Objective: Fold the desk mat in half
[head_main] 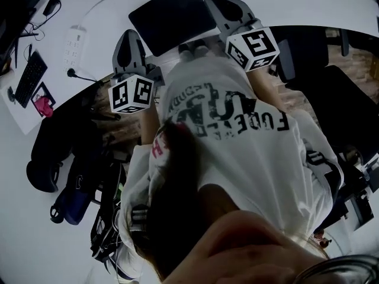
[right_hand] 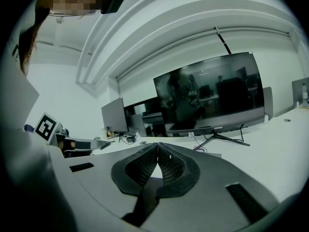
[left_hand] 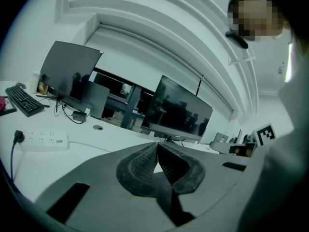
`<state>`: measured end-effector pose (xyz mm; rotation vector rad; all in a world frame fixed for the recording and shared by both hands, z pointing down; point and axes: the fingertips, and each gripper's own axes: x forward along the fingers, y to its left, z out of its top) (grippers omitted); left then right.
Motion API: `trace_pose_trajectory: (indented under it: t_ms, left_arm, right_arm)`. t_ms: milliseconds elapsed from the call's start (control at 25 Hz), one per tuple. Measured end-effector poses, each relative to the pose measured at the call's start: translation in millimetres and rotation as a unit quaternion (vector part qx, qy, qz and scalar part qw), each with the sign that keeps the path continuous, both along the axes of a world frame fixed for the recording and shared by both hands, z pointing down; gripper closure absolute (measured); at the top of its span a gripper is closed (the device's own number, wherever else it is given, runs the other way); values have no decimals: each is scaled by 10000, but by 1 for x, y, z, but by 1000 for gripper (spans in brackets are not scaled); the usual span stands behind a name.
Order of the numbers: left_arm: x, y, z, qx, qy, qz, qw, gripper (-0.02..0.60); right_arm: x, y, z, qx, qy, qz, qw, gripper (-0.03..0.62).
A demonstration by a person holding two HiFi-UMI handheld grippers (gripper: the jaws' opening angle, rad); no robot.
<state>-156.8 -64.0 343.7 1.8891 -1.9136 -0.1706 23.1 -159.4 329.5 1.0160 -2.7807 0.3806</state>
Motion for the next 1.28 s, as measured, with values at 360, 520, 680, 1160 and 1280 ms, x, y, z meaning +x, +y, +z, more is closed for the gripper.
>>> trace_pose_trajectory:
  t_ms: [360,520,680,1160,1280]
  left_arm:
    - [13,10,20,-400,105,36,9991,577]
    - [17,14,26,-518,170,-52,9985,577]
    - [15,26,40,-770,214,-192,9966,577]
    - [25,78,143,-2385,840,-94,9675,457]
    - [35,94,166,-2748,1146,-78,9546,445]
  right_arm:
    - [10,12,17,-255,71,-60,9996,594]
    - [17,16,22,-358,89,-97,9993,594]
    - [21,17,27,-426,111,-149,9989,594]
    - [16,21,40,-602,206,-410,9971,594]
    - [17,24,46,-666,216,-444,9966,594]
